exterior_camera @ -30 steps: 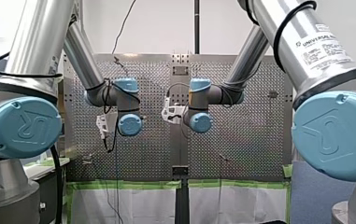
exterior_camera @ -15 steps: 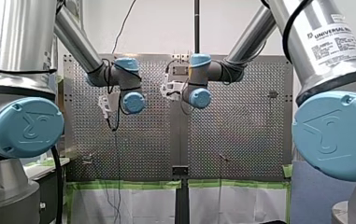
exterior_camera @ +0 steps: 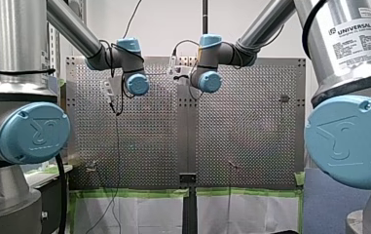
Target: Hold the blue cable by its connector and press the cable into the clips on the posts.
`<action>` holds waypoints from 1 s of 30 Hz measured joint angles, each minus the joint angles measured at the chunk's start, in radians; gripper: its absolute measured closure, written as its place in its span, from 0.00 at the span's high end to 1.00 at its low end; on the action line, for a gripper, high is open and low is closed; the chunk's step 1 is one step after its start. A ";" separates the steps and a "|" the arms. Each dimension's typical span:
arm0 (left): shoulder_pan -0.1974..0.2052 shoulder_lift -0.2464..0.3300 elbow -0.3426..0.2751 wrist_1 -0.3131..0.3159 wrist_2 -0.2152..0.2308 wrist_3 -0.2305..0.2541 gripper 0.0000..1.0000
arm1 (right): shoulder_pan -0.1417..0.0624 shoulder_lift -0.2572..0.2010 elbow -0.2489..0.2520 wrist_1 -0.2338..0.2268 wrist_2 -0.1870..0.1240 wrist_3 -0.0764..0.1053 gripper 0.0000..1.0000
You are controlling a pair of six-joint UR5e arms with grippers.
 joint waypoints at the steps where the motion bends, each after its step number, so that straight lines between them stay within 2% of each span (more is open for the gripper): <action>1: 0.007 0.008 0.001 -0.008 0.003 -0.002 0.00 | 0.000 0.007 -0.008 0.009 -0.001 0.000 0.00; 7: 0.055 0.058 0.004 -0.058 0.044 -0.039 0.00 | -0.001 0.050 -0.060 0.057 -0.010 0.005 0.00; 11: 0.089 0.092 0.007 -0.092 0.078 -0.064 0.00 | 0.000 0.059 -0.095 0.077 -0.022 0.007 0.00; 16: 0.126 0.123 0.029 -0.129 0.115 -0.071 0.00 | 0.011 0.061 -0.137 0.110 -0.034 0.006 0.00; 23: 0.185 0.121 0.087 -0.189 0.170 -0.071 0.00 | 0.019 0.061 -0.196 0.135 -0.041 0.008 0.00; 30: 0.247 0.109 0.129 -0.251 0.180 -0.073 0.00 | 0.012 0.061 -0.262 0.148 -0.042 0.013 0.00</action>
